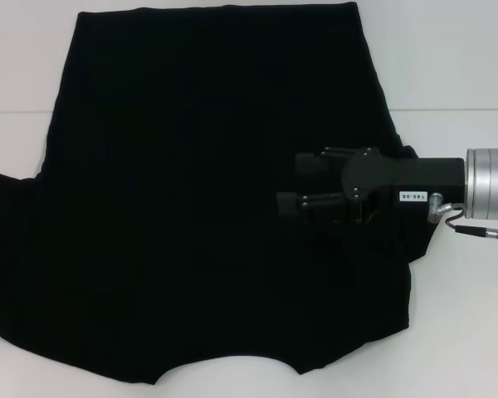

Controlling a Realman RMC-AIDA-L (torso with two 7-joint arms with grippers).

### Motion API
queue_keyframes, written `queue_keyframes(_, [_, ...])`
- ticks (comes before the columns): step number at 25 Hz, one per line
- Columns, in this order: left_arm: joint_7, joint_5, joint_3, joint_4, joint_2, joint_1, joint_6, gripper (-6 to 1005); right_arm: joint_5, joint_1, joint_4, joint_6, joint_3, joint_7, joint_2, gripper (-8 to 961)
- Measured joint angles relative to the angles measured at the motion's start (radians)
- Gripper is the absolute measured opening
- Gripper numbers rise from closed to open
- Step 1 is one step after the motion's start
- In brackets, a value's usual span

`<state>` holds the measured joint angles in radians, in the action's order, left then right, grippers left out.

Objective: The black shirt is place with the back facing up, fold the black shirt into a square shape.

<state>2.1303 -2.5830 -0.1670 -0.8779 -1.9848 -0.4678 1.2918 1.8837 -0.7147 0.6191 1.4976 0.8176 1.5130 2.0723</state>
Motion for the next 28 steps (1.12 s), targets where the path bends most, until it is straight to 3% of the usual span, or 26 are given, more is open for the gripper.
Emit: queue_keyframes(28, [0.0, 0.001, -0.006, 0.002, 0.004, -0.029, -0.052, -2, 0.0, 0.003, 0.001, 0.0, -0.002, 0.004, -0.002, 904])
